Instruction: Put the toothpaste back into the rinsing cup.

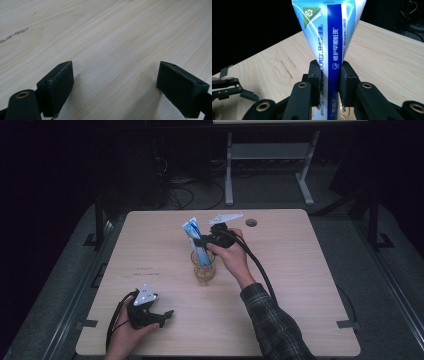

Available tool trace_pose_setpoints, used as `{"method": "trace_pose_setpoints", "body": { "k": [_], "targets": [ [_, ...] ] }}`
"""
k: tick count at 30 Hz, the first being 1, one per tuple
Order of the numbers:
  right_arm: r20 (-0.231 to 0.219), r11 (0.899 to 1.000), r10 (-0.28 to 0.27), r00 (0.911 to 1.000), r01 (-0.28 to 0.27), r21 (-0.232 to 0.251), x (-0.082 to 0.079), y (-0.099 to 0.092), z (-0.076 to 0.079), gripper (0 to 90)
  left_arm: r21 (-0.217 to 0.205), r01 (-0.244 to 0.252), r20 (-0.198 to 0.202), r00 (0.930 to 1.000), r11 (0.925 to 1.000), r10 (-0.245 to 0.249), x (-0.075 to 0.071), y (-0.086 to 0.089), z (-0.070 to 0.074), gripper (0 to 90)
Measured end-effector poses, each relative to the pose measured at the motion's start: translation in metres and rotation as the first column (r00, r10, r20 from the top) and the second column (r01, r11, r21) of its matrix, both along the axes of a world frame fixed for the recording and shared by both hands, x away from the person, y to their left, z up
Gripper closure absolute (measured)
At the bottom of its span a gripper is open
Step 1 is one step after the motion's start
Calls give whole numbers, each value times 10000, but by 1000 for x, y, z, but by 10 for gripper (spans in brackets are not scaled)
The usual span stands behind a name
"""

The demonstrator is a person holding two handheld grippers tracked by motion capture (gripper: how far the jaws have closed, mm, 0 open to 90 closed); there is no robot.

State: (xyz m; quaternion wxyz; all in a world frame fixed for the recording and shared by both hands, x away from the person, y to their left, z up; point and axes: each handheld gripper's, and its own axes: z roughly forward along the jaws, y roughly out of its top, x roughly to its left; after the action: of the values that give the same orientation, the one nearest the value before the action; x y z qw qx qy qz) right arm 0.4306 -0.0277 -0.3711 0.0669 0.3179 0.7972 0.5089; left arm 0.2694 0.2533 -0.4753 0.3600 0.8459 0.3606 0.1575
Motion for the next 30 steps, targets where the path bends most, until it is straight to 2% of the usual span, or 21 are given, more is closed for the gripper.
{"method": "trace_pose_setpoints", "body": {
  "k": [9, 22, 26, 30],
  "targets": [
    [14, 9997, 77, 10000, -77, -244, -6, -3, -7, 738, 9, -6, 5, 10000, 10000, 6, 0, 0, 0, 135],
    [-3, 9998, 72, 10000, -72, -172, -6, -6, -8, 715, 13, -3, 8, 10000, 10000, 3, 0, 0, 0, 135],
    [-43, 10000, 73, 10000, -73, -3, -5, -6, -8, 639, 15, -5, 11, 10000, 10000, 5, 0, 0, 0, 135],
    [-52, 9998, 85, 10000, -86, -201, -4, -6, -7, 538, -1, -13, 27, 10000, 10000, 13, 0, 0, 0, 135]
  ]
}}
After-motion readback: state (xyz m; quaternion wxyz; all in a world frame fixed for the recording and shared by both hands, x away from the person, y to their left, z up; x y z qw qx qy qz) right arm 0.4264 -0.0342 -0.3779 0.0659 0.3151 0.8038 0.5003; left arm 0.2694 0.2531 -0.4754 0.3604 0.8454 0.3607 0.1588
